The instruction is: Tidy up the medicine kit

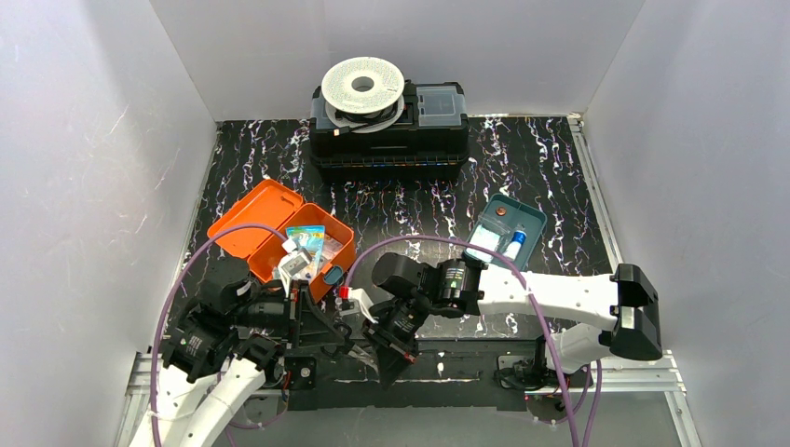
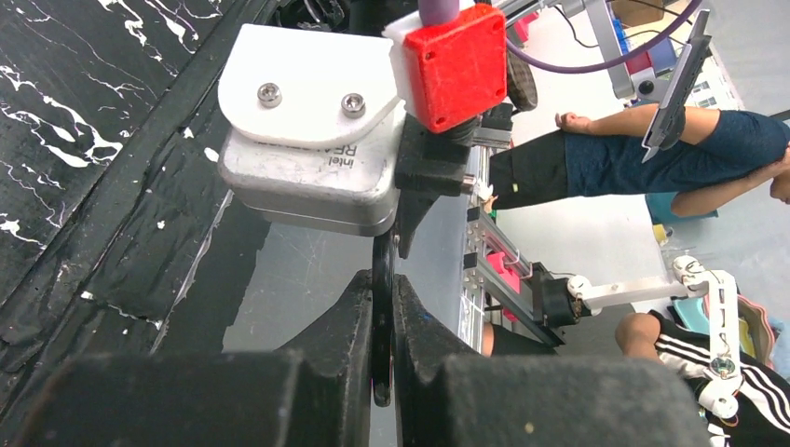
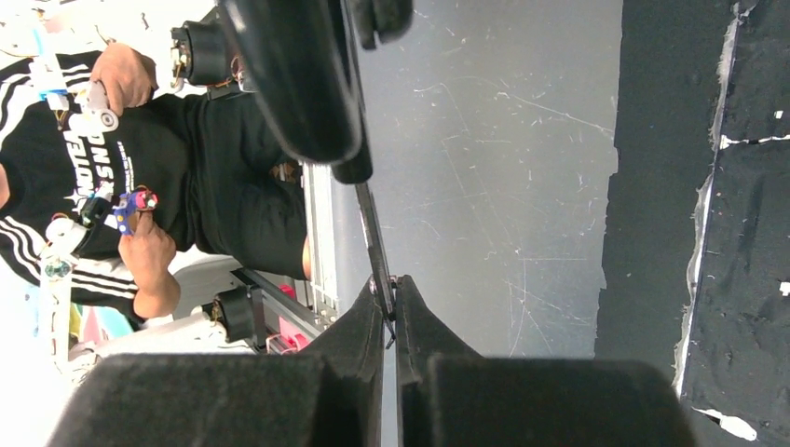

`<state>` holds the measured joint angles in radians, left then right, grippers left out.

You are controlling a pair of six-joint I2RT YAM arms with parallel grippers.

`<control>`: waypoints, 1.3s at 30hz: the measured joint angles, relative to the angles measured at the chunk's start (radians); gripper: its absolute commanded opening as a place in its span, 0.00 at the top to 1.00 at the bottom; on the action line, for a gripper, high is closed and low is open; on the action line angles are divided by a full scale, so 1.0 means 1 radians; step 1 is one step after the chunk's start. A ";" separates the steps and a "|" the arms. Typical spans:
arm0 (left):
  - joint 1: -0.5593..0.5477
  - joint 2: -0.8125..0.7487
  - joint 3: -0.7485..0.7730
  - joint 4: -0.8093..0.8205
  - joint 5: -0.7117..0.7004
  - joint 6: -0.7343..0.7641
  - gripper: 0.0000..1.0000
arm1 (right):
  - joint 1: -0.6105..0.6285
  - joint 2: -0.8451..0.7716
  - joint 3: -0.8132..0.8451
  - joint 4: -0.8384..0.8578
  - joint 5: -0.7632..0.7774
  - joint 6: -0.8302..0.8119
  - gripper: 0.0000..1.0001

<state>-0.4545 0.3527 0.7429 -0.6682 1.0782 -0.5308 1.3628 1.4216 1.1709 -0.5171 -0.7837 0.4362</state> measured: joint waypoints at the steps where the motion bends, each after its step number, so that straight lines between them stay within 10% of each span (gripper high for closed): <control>1: 0.000 0.001 0.000 -0.002 0.000 -0.001 1.00 | 0.001 0.000 0.000 -0.001 0.003 -0.003 0.83; 6: -0.002 0.011 0.008 -0.029 -0.023 0.032 1.00 | -0.006 -0.005 0.000 -0.013 0.076 0.010 0.44; 11: -0.005 0.043 0.010 -0.073 -0.107 0.058 1.00 | -0.047 -0.092 0.000 -0.045 0.222 0.026 0.31; 24: -0.006 0.064 0.095 -0.042 -0.628 -0.064 1.00 | -0.153 -0.486 -0.007 -0.163 0.752 0.068 0.23; 39: -0.006 0.135 0.105 0.081 -1.284 -0.198 1.00 | -0.153 -0.530 -0.129 -0.151 0.807 0.122 0.24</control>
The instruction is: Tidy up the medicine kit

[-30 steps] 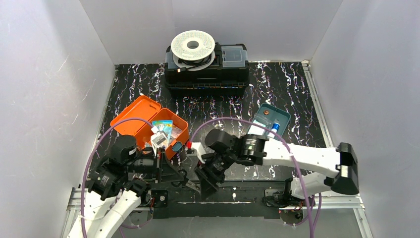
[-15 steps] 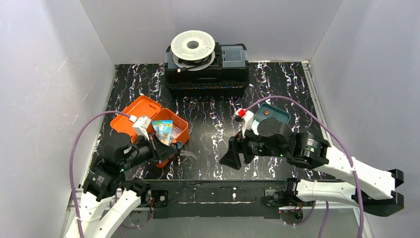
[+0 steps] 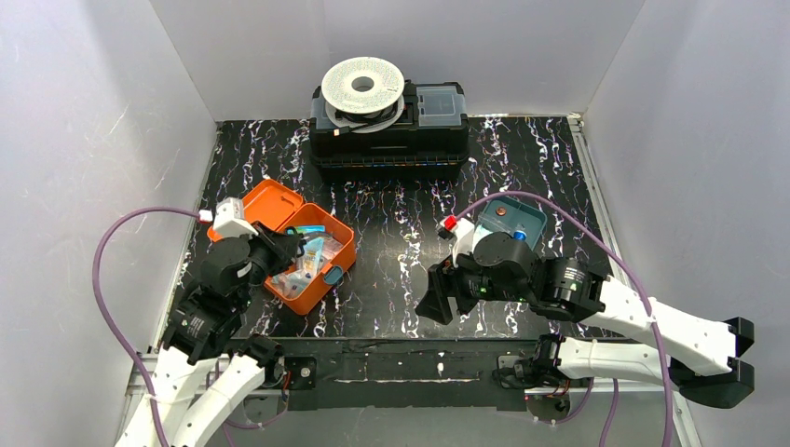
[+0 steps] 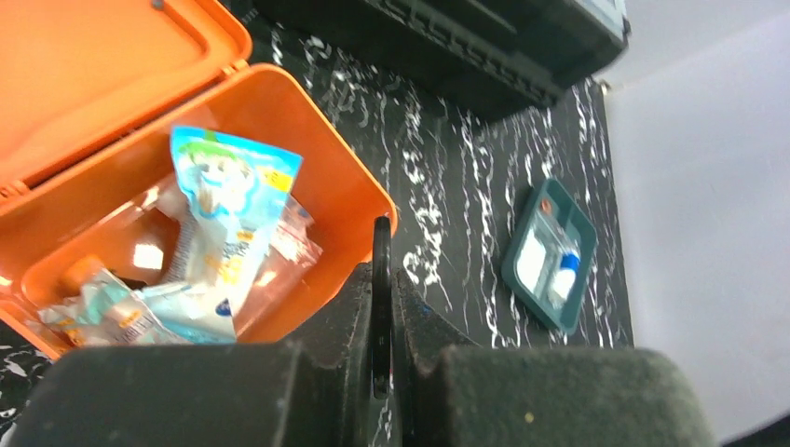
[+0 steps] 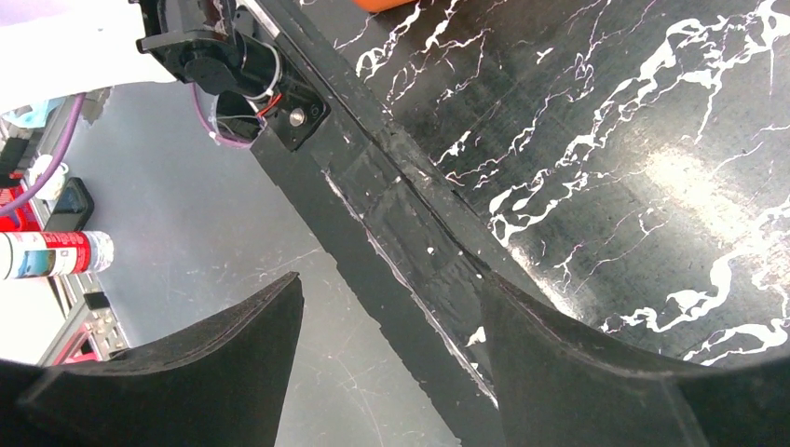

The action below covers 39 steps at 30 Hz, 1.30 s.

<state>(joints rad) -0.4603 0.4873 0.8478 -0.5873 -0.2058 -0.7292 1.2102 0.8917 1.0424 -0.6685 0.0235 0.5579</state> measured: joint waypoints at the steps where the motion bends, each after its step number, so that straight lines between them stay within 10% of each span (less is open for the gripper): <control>1: 0.000 0.005 -0.001 0.011 -0.033 -0.004 1.00 | 0.000 0.000 -0.007 0.005 -0.002 0.002 0.24; 13: 0.023 0.110 -0.085 0.127 -0.187 -0.041 1.00 | 0.000 -0.013 -0.034 0.031 -0.039 0.012 0.25; 30: 0.310 0.137 -0.313 0.237 0.049 -0.114 0.99 | 0.000 -0.056 -0.104 0.041 -0.059 0.029 0.25; 39: 0.321 0.054 -0.362 0.157 0.062 -0.148 0.34 | 0.000 -0.056 -0.104 0.040 -0.058 0.042 0.24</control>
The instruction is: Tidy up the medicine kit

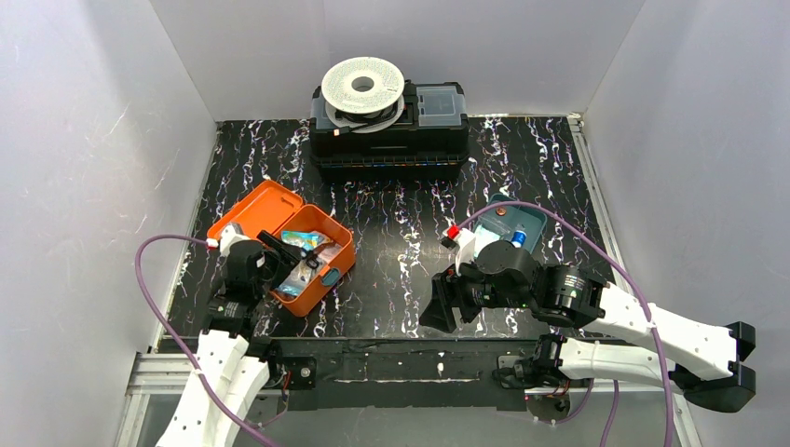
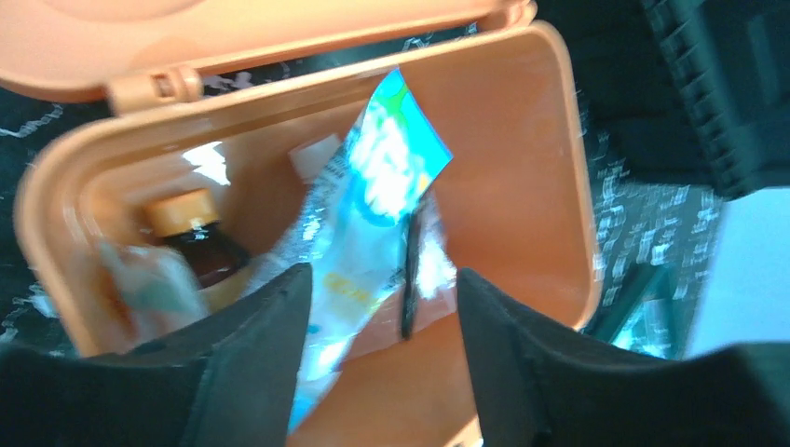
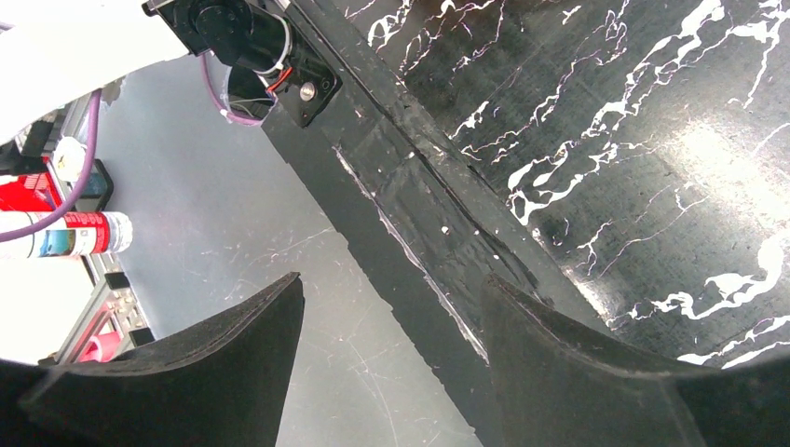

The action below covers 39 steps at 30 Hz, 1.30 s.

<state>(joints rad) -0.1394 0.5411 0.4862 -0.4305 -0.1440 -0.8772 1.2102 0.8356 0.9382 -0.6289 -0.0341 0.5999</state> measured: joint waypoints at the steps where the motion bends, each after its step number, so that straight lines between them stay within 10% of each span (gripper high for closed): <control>1: 0.000 -0.011 -0.001 -0.003 0.003 -0.005 0.30 | 0.000 0.000 0.000 0.000 0.000 0.001 0.24; 23: 0.000 -0.068 0.218 -0.216 0.146 0.179 0.16 | -0.010 0.075 0.173 -0.230 0.335 0.081 0.22; 39: 0.000 0.230 0.303 -0.199 0.486 0.373 0.16 | -0.343 0.206 0.224 -0.334 0.447 0.109 0.23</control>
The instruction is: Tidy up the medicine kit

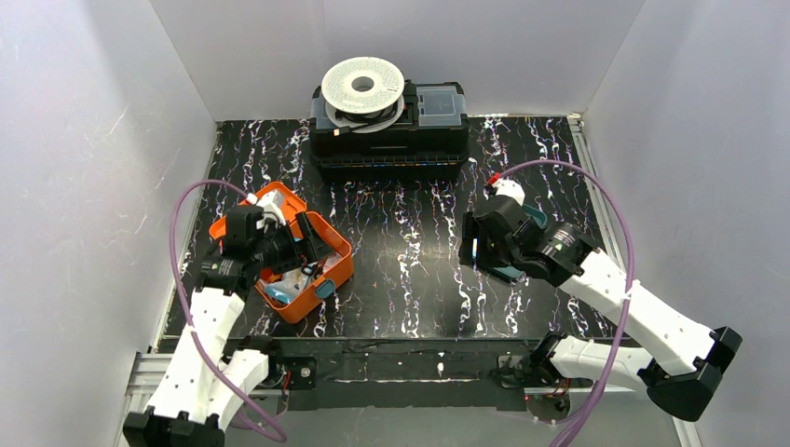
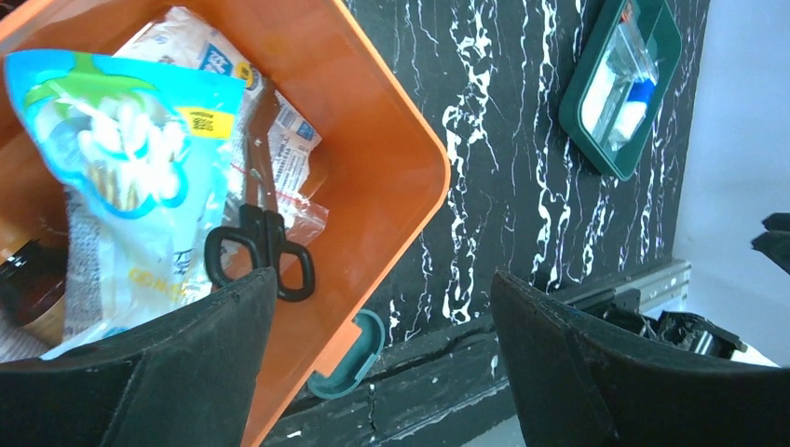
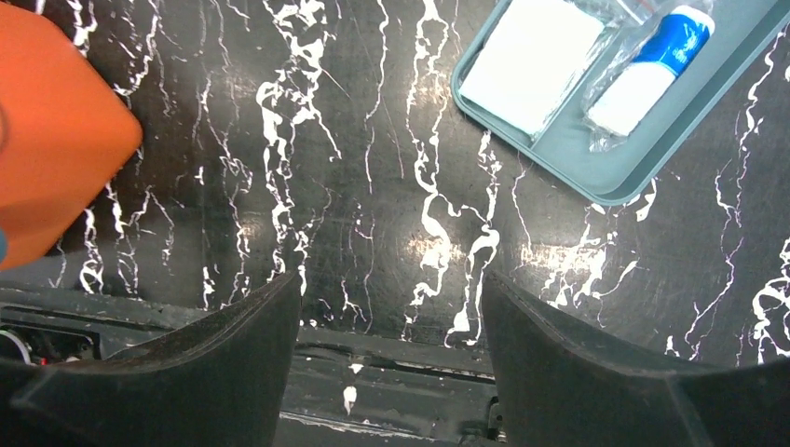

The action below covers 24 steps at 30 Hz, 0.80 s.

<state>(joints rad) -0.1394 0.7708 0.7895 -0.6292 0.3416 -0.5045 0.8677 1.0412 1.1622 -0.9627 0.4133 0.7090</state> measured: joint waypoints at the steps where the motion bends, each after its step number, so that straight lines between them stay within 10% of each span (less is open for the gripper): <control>1: 0.000 0.030 0.006 0.009 0.019 0.008 0.17 | -0.005 -0.001 -0.013 0.005 -0.005 0.000 0.23; 13: -0.017 0.351 0.074 0.159 0.117 0.010 0.22 | -0.011 -0.045 -0.130 0.046 -0.031 0.005 0.23; 24: -0.367 0.751 0.310 0.166 -0.103 -0.070 0.29 | -0.102 -0.083 -0.179 0.053 -0.017 0.007 0.26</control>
<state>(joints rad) -0.5064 1.5215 1.0992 -0.4637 0.2390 -0.5747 0.7658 0.9581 0.9833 -0.9096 0.3962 0.7162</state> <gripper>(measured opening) 0.718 0.761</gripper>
